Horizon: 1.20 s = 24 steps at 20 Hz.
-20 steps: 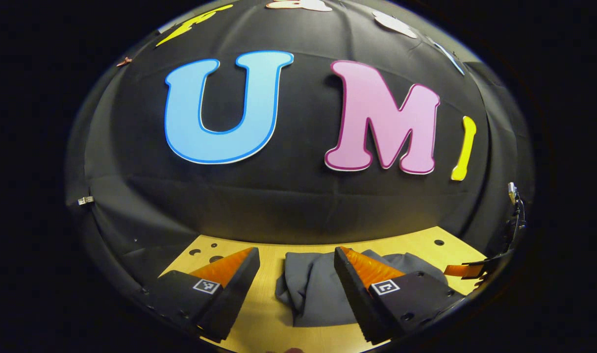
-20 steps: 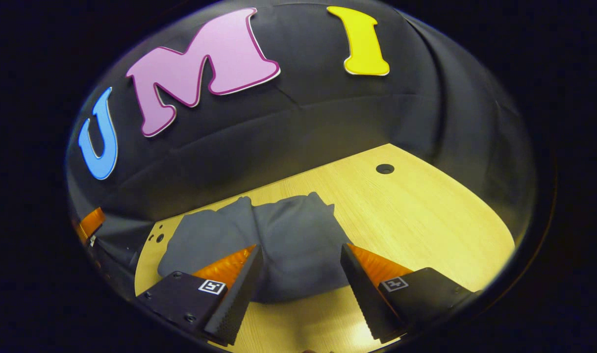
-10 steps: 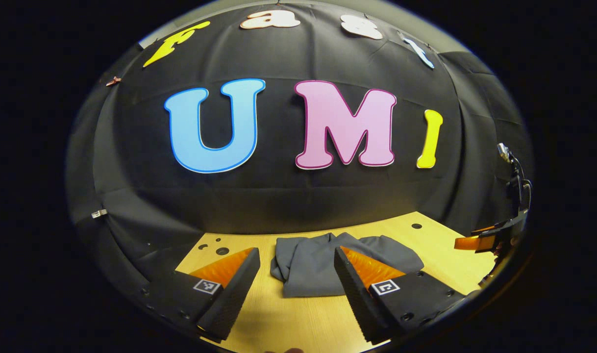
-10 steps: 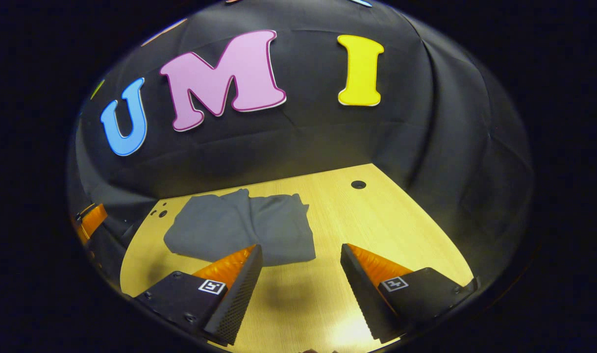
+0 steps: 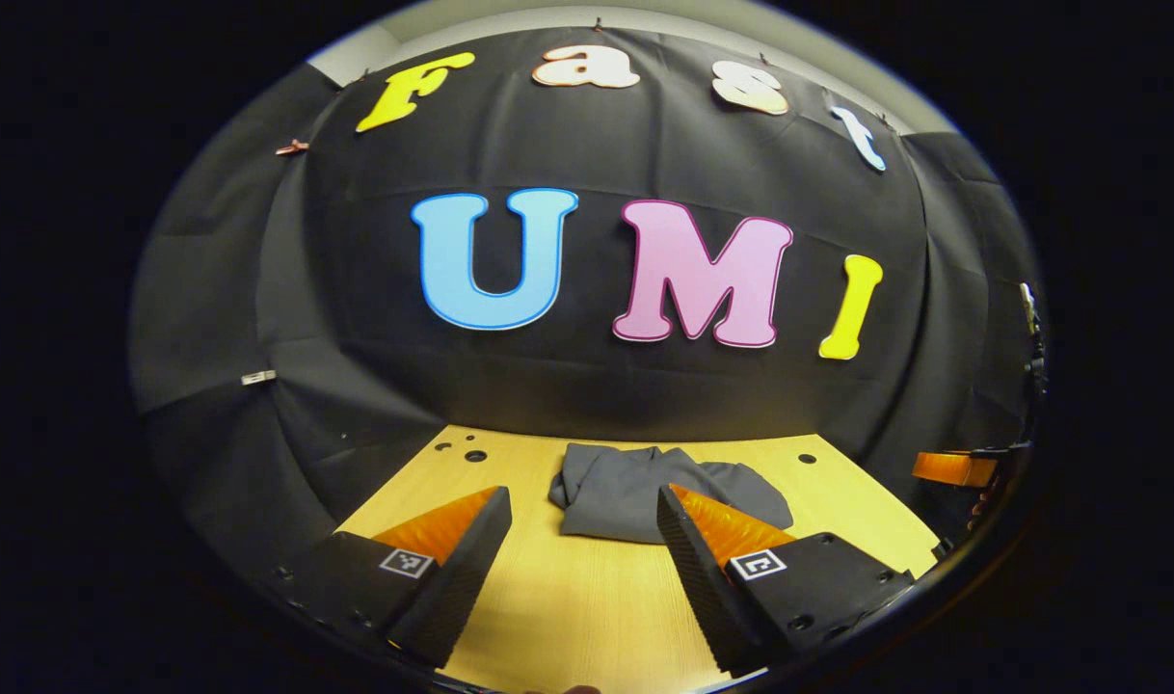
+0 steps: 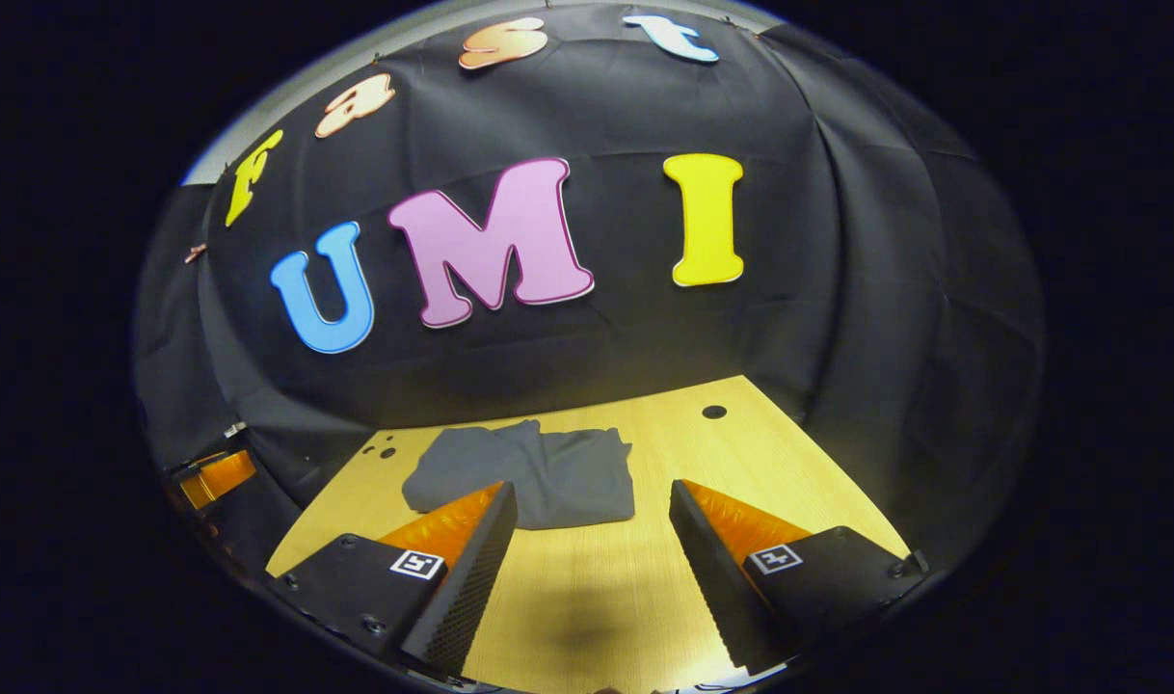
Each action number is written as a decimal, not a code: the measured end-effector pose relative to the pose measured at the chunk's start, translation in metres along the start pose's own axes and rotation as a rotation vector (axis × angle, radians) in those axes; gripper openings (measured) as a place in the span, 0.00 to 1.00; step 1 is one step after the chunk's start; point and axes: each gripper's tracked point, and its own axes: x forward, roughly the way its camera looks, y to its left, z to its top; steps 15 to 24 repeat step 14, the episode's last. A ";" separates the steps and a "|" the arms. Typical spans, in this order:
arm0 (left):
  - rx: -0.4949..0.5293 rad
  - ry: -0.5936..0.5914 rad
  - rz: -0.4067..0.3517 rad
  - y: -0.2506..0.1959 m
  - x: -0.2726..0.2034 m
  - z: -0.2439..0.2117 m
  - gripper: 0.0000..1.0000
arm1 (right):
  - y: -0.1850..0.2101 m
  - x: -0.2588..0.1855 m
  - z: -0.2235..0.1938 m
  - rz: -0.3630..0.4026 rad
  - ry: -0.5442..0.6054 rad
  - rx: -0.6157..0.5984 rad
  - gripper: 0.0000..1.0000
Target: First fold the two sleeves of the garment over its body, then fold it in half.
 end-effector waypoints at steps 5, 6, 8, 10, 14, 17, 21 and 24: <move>0.039 -0.020 0.036 -0.006 -0.053 -0.008 0.96 | -0.004 -0.047 -0.008 0.015 -0.033 -0.015 0.98; 0.046 -0.019 0.029 -0.011 -0.059 -0.012 0.96 | -0.004 -0.055 -0.011 0.015 -0.038 0.002 0.98; 0.048 -0.017 0.008 -0.023 -0.067 -0.019 0.96 | -0.005 -0.065 -0.013 0.003 -0.054 0.022 0.98; 0.049 -0.017 -0.012 -0.034 -0.072 -0.026 0.96 | -0.005 -0.070 -0.017 -0.010 -0.043 0.021 0.98; -0.006 0.022 -0.023 -0.043 -0.074 -0.044 0.96 | -0.007 -0.074 -0.017 -0.041 -0.038 -0.004 0.98; -0.006 0.022 -0.023 -0.043 -0.074 -0.044 0.96 | -0.007 -0.074 -0.017 -0.041 -0.038 -0.004 0.98; -0.006 0.022 -0.023 -0.043 -0.074 -0.044 0.96 | -0.007 -0.074 -0.017 -0.041 -0.038 -0.004 0.98; -0.006 0.022 -0.023 -0.043 -0.074 -0.044 0.96 | -0.007 -0.074 -0.017 -0.041 -0.038 -0.004 0.98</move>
